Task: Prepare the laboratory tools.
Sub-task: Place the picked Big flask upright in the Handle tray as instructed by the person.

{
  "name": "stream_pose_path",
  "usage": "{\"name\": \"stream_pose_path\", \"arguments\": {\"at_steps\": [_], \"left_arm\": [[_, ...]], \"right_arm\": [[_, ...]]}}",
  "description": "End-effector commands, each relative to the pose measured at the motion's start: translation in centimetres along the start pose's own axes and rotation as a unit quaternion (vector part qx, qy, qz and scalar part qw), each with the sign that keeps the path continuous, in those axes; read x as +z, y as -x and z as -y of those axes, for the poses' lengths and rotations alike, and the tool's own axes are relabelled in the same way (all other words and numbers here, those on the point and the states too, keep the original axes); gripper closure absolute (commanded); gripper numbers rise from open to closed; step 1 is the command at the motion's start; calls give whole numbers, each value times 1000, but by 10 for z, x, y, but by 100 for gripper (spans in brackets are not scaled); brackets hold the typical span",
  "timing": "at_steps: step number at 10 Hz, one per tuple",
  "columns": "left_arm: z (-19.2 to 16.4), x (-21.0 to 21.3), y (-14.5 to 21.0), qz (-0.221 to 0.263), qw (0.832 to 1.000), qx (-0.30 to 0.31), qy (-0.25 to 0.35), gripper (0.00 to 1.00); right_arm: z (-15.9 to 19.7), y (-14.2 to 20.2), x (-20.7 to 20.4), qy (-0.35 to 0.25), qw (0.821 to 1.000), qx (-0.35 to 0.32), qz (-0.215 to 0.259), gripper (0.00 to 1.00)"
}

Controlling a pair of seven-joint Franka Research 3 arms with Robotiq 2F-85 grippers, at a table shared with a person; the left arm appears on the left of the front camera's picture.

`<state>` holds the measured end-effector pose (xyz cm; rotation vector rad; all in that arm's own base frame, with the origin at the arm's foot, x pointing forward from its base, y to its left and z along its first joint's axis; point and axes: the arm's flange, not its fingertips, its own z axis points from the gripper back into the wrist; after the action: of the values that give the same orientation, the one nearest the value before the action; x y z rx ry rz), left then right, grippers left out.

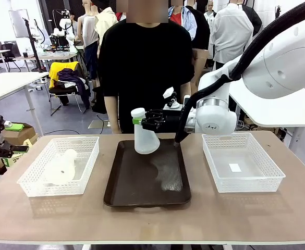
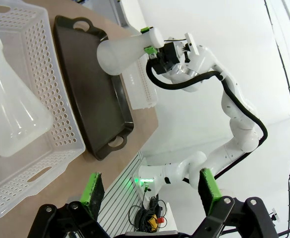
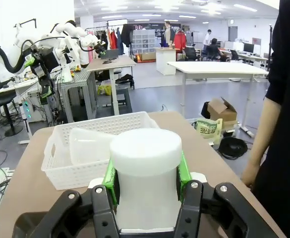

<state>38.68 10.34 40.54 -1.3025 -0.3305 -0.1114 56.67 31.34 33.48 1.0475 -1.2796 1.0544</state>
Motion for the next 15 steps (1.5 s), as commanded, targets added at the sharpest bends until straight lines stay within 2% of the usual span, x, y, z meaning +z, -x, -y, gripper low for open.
{"name": "stream_pose_path", "arguments": {"at_steps": [1, 8, 9, 10, 15], "left_arm": [[2, 1, 0, 3, 1000, -3, 2, 0], [2, 1, 0, 3, 1000, -3, 2, 0], [2, 1, 0, 3, 1000, -3, 2, 0], [2, 1, 0, 3, 1000, -3, 2, 0], [2, 1, 0, 3, 1000, -3, 2, 0]], "right_arm": [[-5, 16, -3, 11, 1000, -2, 21, 100], [-7, 50, -3, 18, 998, -37, 45, 100], [-8, 49, -2, 17, 998, -40, 47, 97], [-9, 48, 0, 18, 998, -41, 45, 86], [-12, 37, 5, 13, 999, -33, 30, 2]]}}
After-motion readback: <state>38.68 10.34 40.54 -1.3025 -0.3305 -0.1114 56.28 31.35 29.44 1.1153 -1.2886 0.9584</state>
